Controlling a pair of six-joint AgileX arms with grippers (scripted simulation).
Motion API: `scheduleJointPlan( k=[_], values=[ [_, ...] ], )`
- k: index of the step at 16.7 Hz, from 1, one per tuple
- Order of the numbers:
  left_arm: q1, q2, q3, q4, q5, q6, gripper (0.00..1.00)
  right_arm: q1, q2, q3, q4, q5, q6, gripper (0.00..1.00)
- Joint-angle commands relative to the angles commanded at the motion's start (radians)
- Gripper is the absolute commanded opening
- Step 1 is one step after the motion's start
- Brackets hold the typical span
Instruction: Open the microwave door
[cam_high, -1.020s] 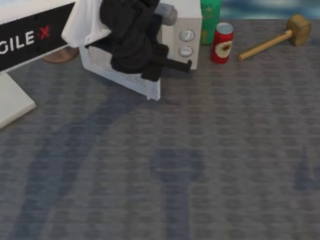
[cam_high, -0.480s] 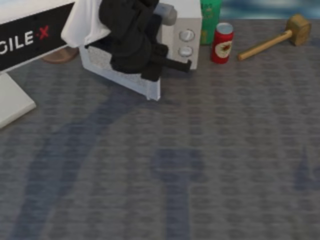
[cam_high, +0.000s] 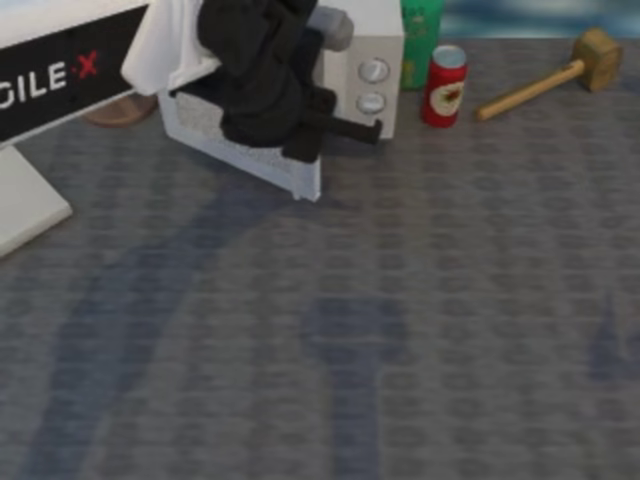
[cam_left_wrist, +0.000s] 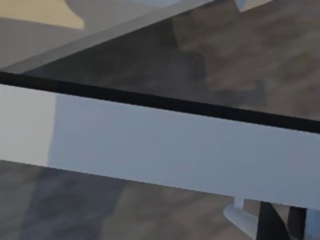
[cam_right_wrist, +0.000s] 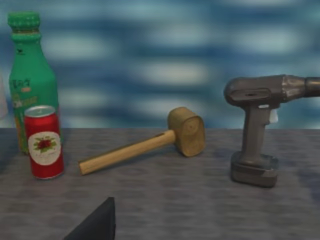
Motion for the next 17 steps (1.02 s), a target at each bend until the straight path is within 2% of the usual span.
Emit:
scheduleJointPlan(
  k=[7,13,17],
  values=[
    [-0.005,0.001,-0.006,0.001,0.007,0.000,0.00,0.000,0.000,0.000,0.000,0.000,0.000,1.00],
    [0.032,-0.072,-0.097,0.029,0.069,0.118,0.00,0.000,0.000,0.000,0.000,0.000,0.000,1.00],
    [0.037,-0.082,-0.108,0.033,0.077,0.133,0.00,0.000,0.000,0.000,0.000,0.000,0.000,1.00]
  ],
)
